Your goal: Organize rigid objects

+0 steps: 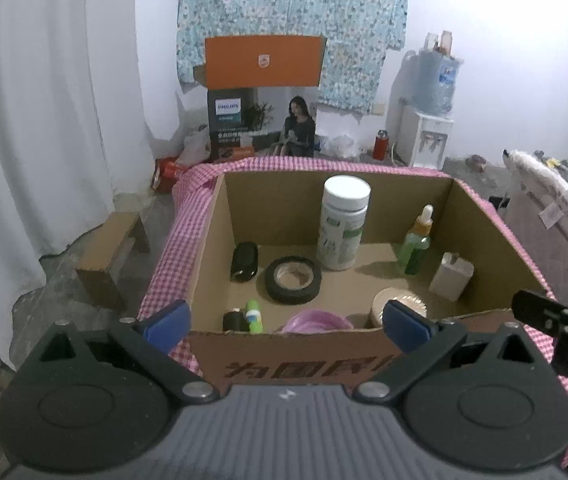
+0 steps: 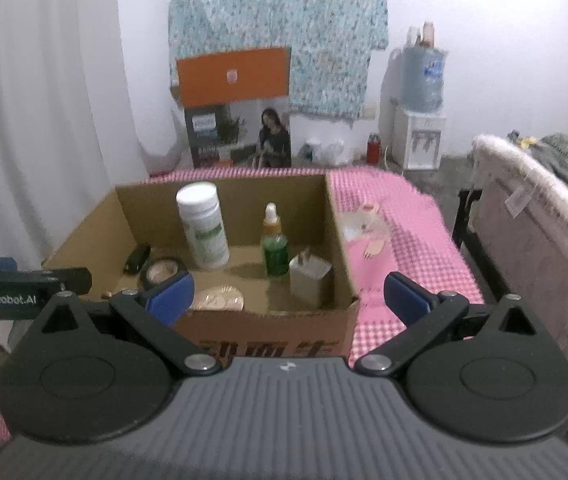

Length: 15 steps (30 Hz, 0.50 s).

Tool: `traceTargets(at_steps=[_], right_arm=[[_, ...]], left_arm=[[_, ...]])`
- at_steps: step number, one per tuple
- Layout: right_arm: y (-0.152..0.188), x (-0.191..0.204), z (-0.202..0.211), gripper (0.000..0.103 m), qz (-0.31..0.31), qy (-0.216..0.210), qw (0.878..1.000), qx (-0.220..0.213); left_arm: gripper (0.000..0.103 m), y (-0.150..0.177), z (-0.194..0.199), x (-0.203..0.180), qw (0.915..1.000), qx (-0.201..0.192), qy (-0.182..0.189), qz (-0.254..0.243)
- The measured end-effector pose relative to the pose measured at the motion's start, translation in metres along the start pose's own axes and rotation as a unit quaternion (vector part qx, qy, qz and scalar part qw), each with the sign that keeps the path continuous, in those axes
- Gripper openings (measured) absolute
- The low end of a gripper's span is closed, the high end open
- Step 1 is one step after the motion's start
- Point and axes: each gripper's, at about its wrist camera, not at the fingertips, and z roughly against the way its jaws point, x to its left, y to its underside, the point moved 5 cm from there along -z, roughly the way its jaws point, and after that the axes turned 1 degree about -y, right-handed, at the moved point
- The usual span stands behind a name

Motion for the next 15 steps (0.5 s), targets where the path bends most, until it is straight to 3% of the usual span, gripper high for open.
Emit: traceTargets(at_steps=[15], right_arm=[[0.010, 0.029, -0.036, 0.102, 0.014, -0.024, 0.998, 0.049]], left_arm=[[0.103, 0.010, -0.019, 0.008, 0.9992, 0.037, -0.017, -0.005]])
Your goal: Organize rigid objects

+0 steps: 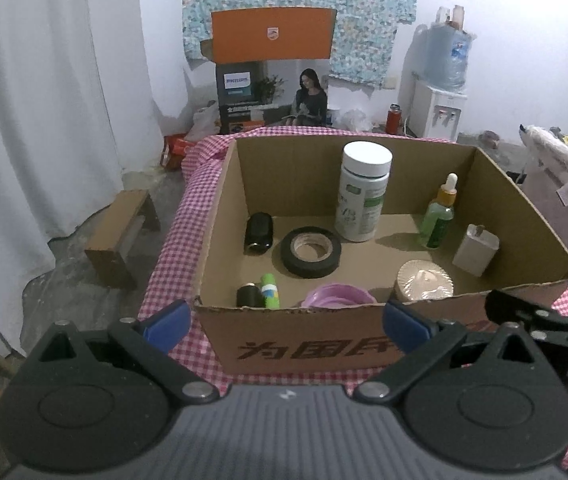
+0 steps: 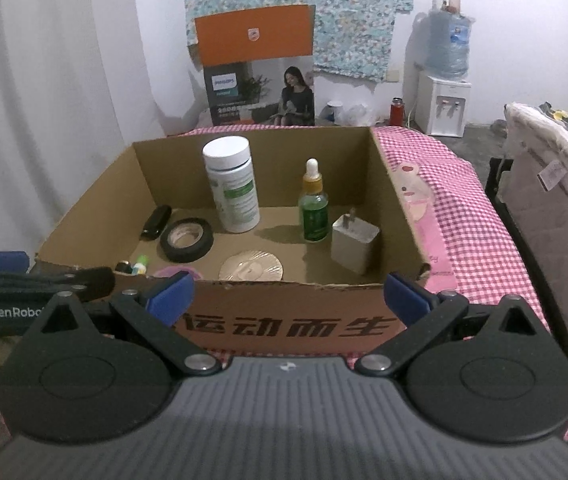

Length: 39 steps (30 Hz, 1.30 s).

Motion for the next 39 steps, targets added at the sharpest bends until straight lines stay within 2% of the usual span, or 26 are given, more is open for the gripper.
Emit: traceTargets(at_steps=[39], right_arm=[[0.0029, -0.0039, -0.0012, 0.102, 0.000, 0.005, 1.000, 0.008]], left_arm=[[0.102, 0.0011, 0.0015, -0.0028, 0.9999, 0.009, -0.003, -0.006]])
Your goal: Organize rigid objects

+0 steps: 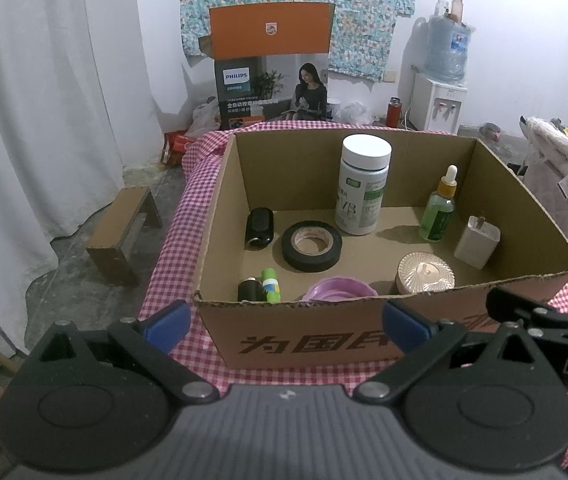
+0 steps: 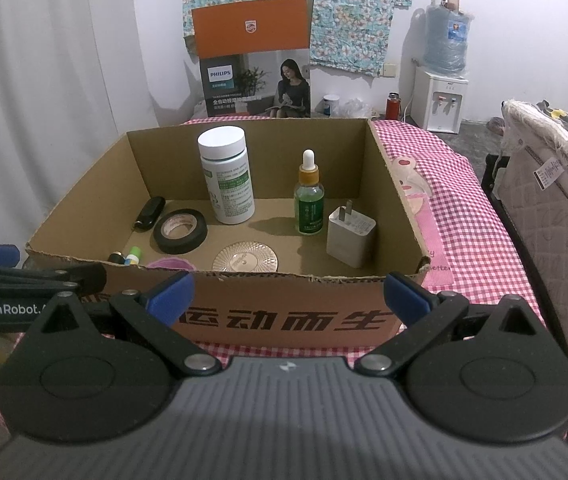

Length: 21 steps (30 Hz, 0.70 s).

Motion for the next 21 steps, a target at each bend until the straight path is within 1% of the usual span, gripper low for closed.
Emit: traceTargets(at_steps=[21], right_arm=[[0.0034, -0.0010, 0.0015, 0.102, 0.000, 0.001, 1.000, 0.004]], left_arm=[[0.102, 0.0023, -0.0010, 0.0000, 1.0000, 0.003, 0.000, 0.000]])
